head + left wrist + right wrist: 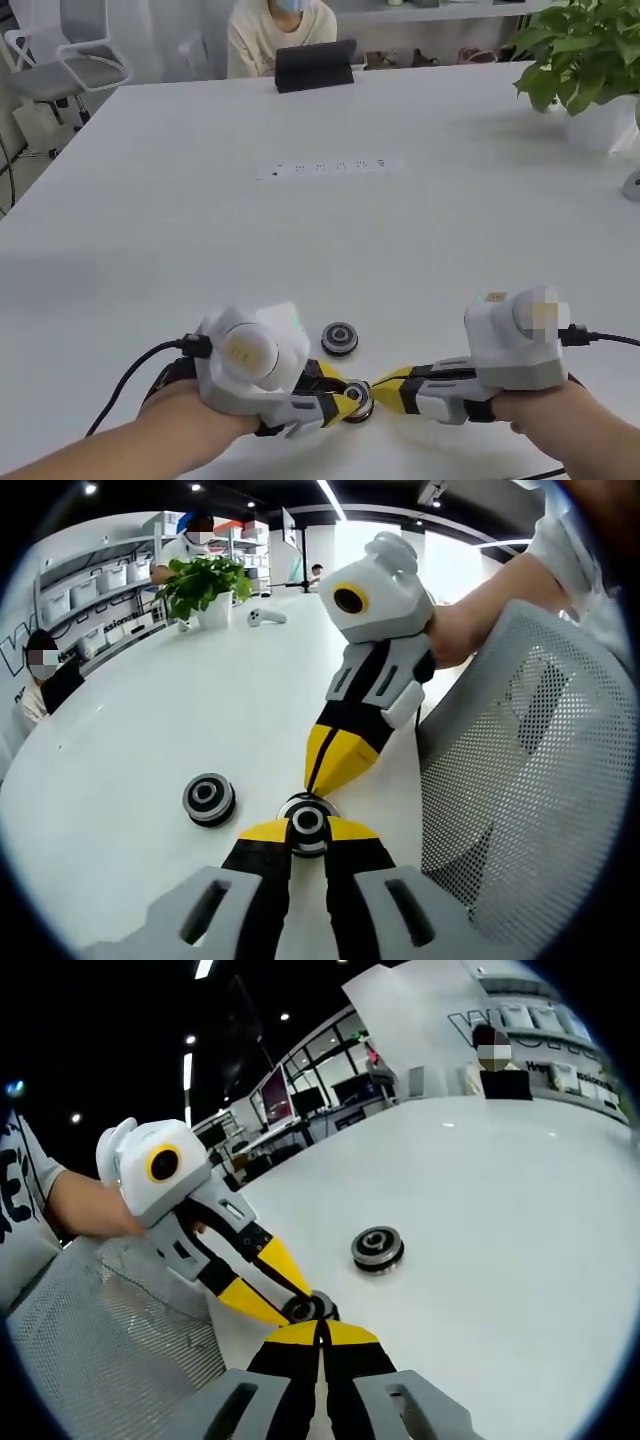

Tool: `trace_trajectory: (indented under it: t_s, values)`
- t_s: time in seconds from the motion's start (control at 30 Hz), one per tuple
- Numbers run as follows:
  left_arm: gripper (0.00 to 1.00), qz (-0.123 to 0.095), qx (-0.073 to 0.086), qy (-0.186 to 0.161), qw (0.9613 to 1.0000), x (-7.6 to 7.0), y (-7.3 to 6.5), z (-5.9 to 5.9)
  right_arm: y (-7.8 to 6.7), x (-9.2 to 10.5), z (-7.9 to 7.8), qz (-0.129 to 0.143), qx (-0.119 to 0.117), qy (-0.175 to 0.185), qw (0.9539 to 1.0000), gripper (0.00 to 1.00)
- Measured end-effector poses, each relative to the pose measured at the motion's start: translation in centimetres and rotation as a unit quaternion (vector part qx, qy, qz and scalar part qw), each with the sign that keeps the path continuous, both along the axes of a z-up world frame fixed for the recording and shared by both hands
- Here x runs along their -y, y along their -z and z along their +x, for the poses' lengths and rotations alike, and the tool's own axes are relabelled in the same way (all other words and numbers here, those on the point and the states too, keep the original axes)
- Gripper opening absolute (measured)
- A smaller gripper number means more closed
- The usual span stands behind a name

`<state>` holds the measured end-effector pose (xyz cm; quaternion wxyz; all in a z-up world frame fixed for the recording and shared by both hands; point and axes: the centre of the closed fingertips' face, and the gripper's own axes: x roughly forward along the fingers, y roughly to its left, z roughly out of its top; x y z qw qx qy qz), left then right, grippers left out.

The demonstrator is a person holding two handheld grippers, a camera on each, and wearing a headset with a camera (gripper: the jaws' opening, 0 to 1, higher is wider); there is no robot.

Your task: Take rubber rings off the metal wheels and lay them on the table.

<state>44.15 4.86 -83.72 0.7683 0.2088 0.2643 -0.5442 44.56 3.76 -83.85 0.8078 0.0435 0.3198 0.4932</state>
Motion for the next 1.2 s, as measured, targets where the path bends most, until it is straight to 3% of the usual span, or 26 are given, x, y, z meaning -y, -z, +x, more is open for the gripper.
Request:
trace_trajectory:
  t_s: [1.1, 1.17, 1.2]
  values:
    - [0.07, 0.003, 0.000, -0.003, 1.0000, 0.0, 0.0, 0.0, -0.7, -1.2, -0.9, 0.029, -0.008, -0.017, 0.9994, 0.00]
    - [0.07, 0.003, 0.000, -0.003, 1.0000, 0.0, 0.0, 0.0, -1.1, -1.5, -1.1, 0.043, -0.011, -0.021, 0.9988, 0.00]
    - [0.07, 0.002, 0.000, -0.004, 1.0000, 0.1, 0.0, 0.1, -3.1, -3.0, -2.6, 0.112, -0.036, -0.058, 0.9914, 0.00]
